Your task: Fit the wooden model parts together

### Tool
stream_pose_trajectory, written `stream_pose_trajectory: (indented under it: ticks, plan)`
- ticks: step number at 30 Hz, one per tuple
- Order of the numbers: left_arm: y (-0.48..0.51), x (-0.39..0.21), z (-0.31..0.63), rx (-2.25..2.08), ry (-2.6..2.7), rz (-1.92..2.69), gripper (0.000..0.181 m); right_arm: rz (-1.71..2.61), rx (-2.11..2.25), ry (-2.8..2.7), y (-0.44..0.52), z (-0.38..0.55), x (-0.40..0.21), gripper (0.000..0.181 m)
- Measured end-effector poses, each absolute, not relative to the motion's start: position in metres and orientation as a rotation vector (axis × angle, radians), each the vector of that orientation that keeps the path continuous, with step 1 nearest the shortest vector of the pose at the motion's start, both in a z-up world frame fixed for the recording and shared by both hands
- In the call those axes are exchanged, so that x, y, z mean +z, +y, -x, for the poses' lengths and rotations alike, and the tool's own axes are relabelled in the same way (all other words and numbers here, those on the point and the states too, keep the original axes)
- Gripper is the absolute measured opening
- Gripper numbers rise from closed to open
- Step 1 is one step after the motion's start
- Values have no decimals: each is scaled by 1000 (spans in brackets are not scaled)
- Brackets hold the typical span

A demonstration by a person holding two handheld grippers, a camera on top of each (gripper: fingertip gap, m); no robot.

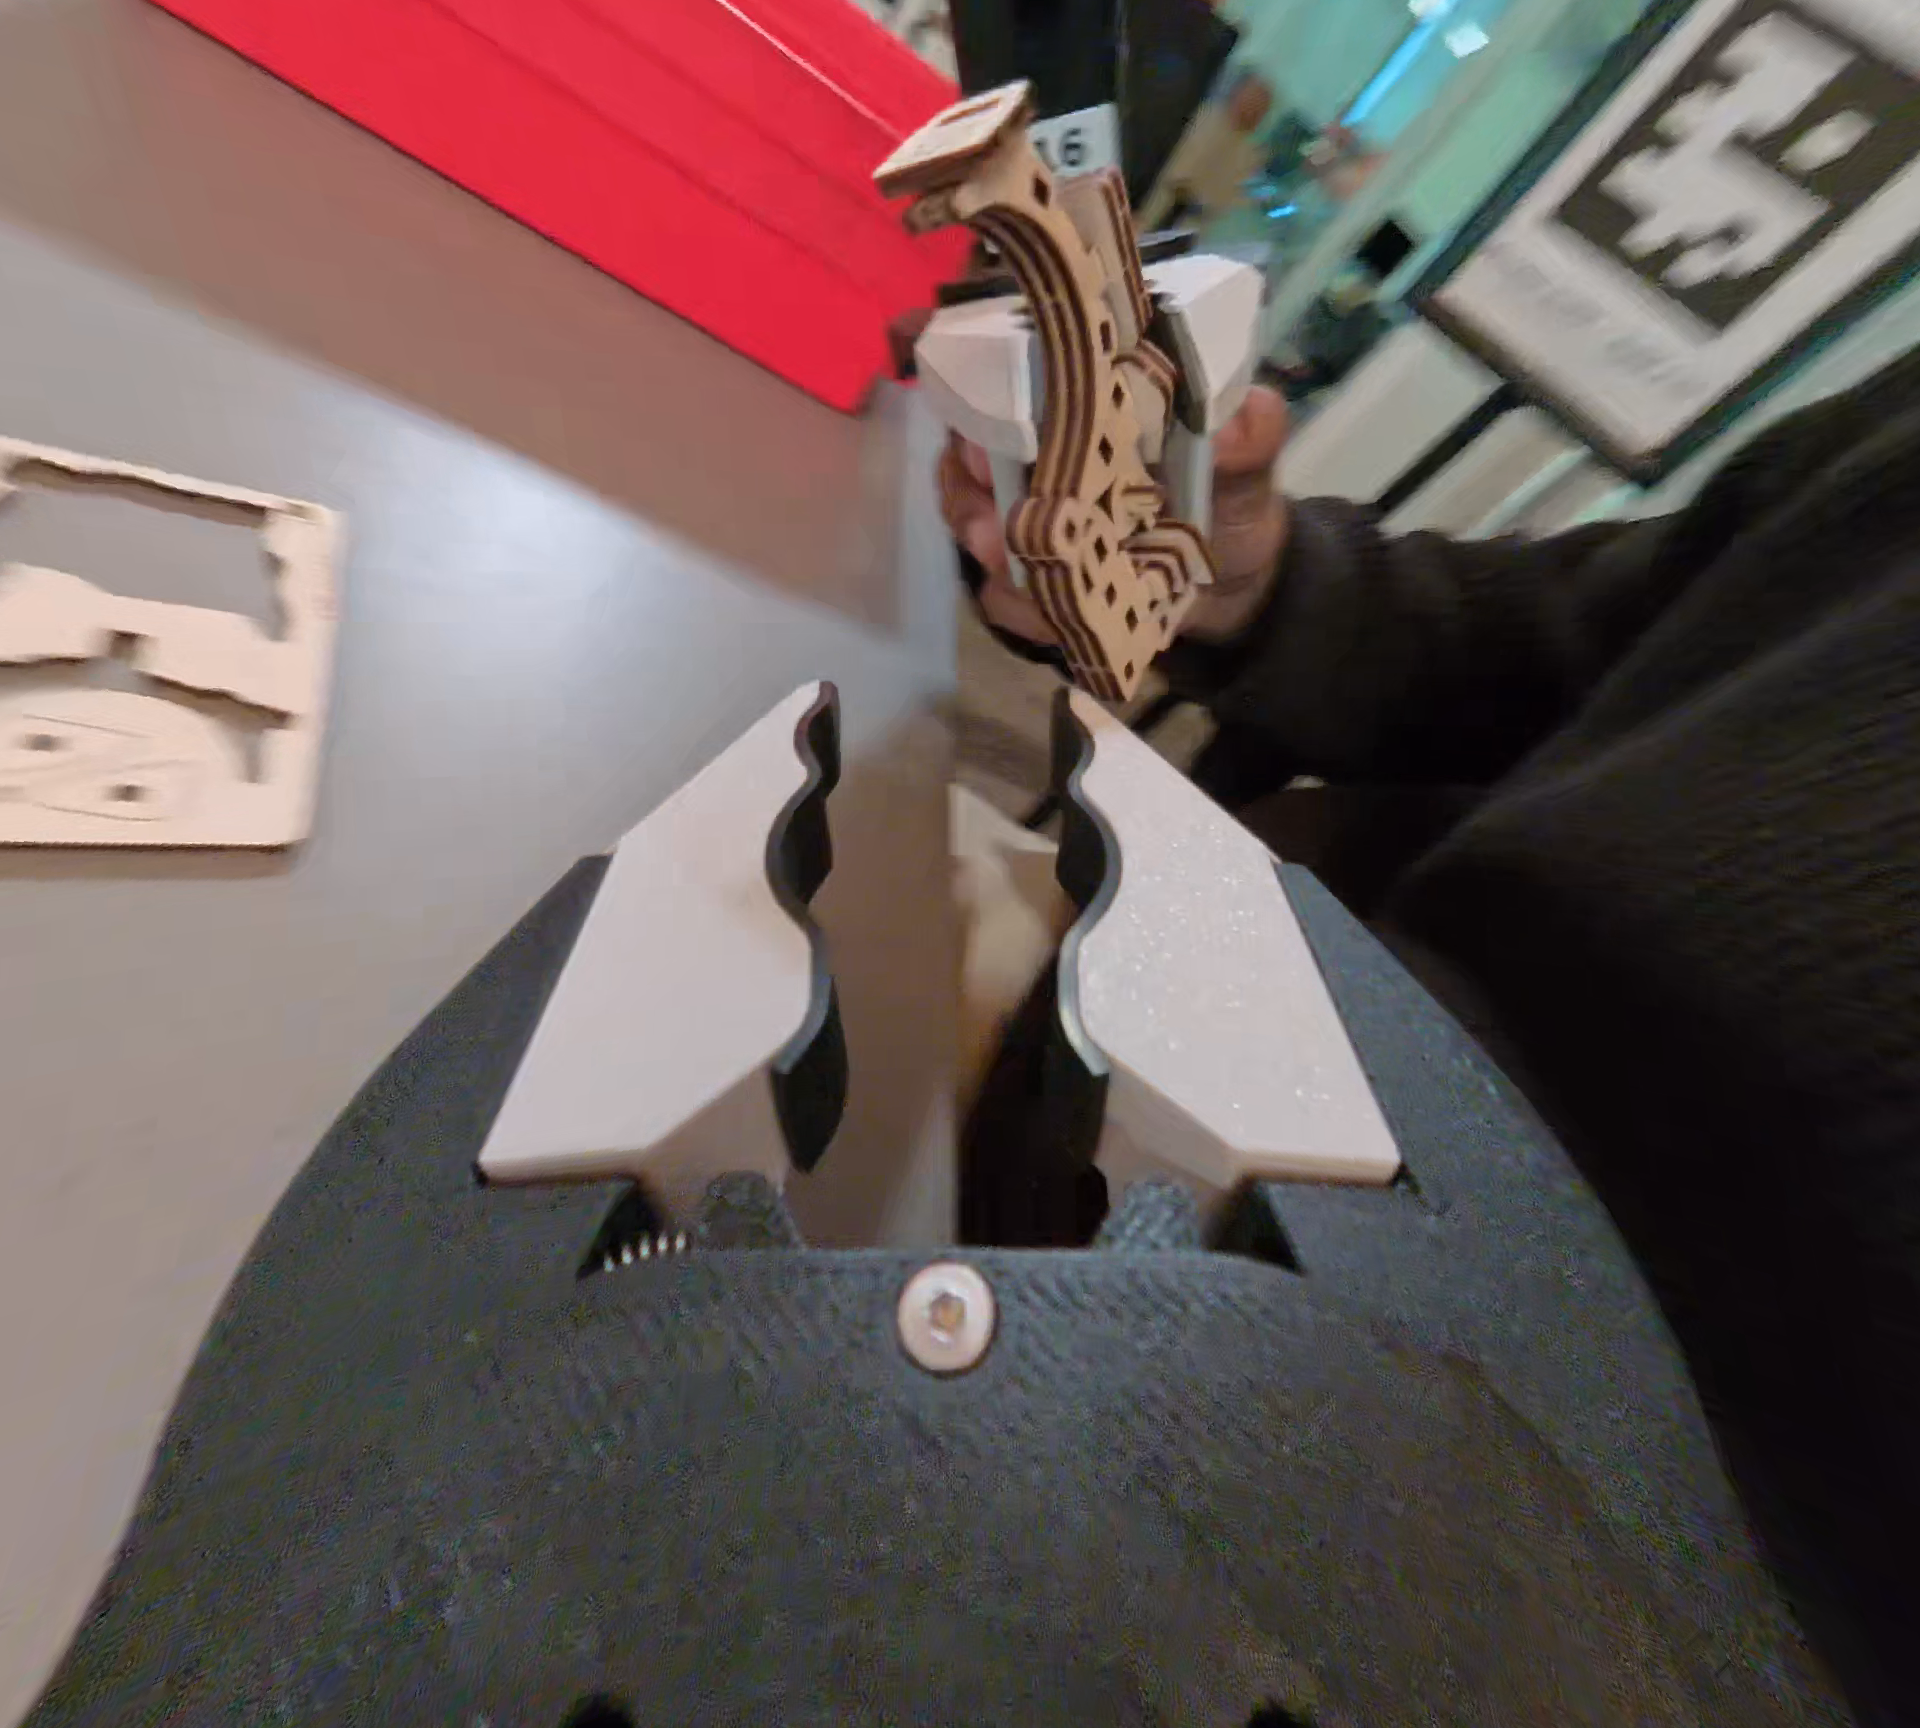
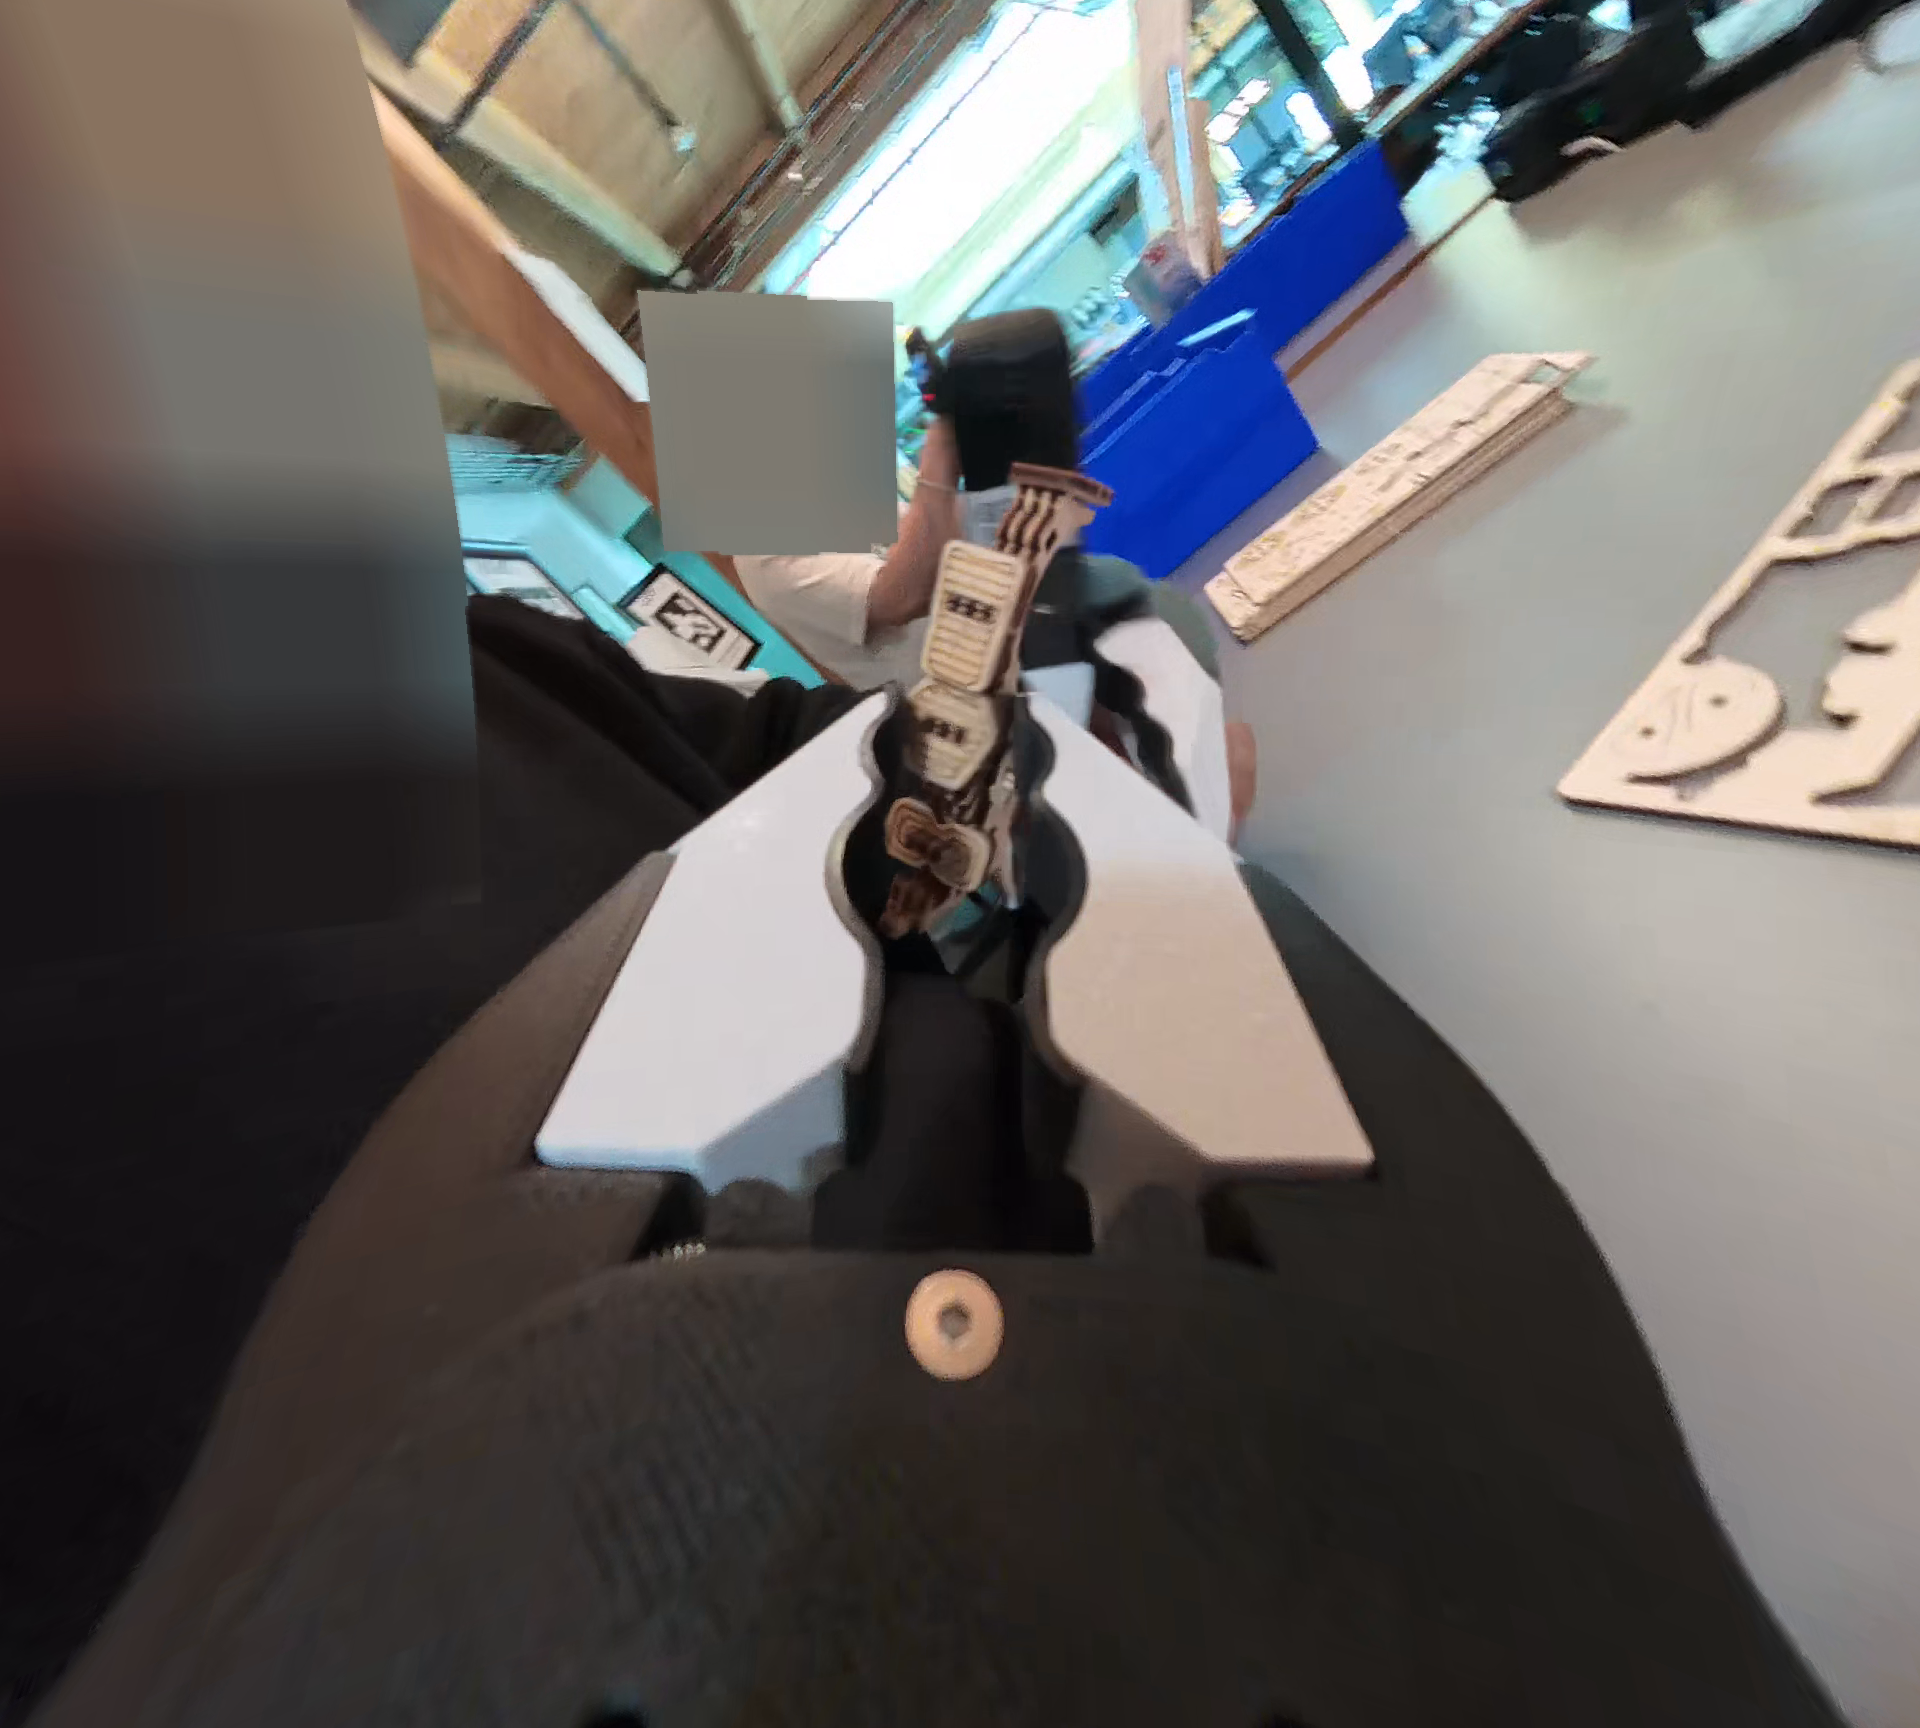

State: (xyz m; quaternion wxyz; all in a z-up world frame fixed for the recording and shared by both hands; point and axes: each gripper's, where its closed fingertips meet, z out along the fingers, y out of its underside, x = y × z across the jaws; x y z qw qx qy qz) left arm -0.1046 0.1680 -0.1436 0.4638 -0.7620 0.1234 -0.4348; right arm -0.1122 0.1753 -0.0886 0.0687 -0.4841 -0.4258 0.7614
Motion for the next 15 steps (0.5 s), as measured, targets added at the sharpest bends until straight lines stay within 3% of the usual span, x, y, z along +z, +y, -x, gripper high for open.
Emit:
stream_pose_trajectory:
  ticks: [6,15]
  plan:
    - [151,-116,92,-1481,260,1694,38,1422,2380,-1258,176,107,-84,18]
    - [154,-105,97,-1469,221,1608,37,1448,2439,-1302,164,108,-89,19]
